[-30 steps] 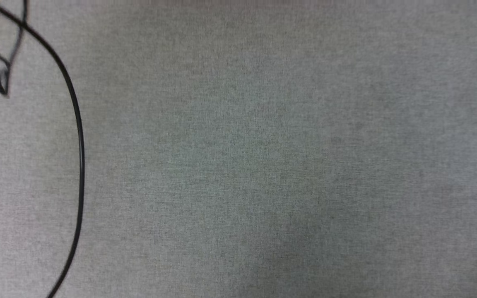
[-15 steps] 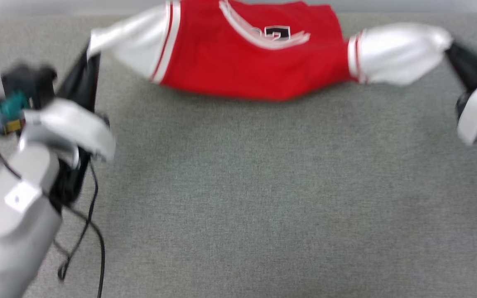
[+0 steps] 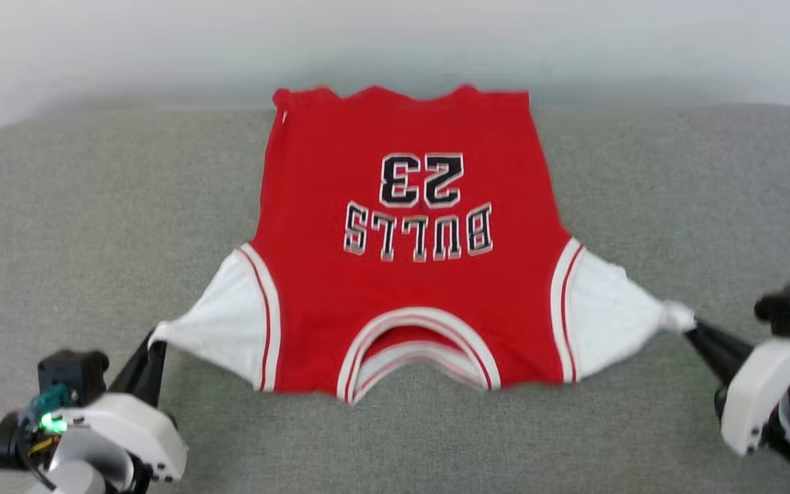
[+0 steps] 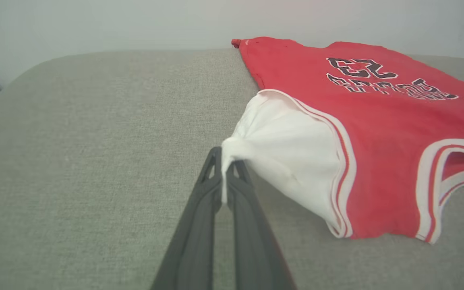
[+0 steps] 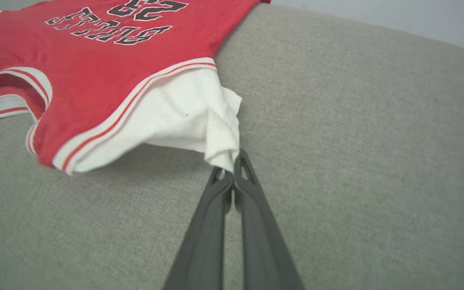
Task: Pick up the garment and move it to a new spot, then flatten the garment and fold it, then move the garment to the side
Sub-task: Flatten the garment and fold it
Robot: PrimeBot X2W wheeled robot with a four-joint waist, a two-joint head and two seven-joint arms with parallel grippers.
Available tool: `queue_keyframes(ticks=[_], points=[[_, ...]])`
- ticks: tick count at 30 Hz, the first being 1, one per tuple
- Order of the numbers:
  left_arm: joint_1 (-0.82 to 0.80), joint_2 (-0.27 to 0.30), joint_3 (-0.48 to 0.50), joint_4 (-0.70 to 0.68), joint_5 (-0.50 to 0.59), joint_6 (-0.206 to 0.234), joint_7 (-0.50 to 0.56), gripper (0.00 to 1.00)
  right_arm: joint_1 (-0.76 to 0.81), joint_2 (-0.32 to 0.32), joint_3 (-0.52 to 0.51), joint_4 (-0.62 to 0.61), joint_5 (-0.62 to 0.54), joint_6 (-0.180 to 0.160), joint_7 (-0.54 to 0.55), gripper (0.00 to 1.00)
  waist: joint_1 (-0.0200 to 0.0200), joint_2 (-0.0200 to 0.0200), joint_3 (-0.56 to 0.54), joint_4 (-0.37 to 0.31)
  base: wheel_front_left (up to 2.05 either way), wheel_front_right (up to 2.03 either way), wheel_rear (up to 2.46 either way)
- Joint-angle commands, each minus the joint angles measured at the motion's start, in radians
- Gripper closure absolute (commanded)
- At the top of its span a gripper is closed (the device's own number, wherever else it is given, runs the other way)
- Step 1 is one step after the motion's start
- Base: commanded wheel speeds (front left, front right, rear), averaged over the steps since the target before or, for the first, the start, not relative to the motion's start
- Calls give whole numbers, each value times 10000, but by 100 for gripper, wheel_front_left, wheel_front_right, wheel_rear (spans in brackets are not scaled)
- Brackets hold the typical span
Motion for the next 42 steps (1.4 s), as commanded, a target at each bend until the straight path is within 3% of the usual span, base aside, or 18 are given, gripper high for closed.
queue_keyframes(ticks=[1,20,29,30,31,32,42], points=[[210,52,32,8,-62,82,-47,100,381,73,-132,-37,-47,-18,17,100,3,0,-170,-7,0,0,0],[3373,-57,555,-268,-725,518,-118,100,5430,400,-3054,-1721,-1010,-19,1359,100,3,0,-1077,-96,0,0,0],[3770,-353,622,-400,-511,492,-127,100,6645,1214,-4383,-2580,-1570,-18,1951,100,3,0,-1148,37,0,0,0],[3733,-380,641,-425,-452,480,-127,100,6634,1299,-4557,-2676,-1680,-18,1978,80,3,0,-1140,50,0,0,0],[3670,-429,679,-486,-371,482,-127,100,6611,1376,-4730,-2776,-1777,-18,1970,16,3,0,-1128,64,0,0,0],[3613,-491,735,-556,-260,528,-128,100,6563,1465,-4917,-2893,-1870,-16,1957,0,3,0,-1117,73,0,0,0],[3383,-1043,1286,-1261,720,738,-117,100,5022,1840,-7022,-4693,-2780,-15,2169,0,3,0,-807,418,0,0,0]])
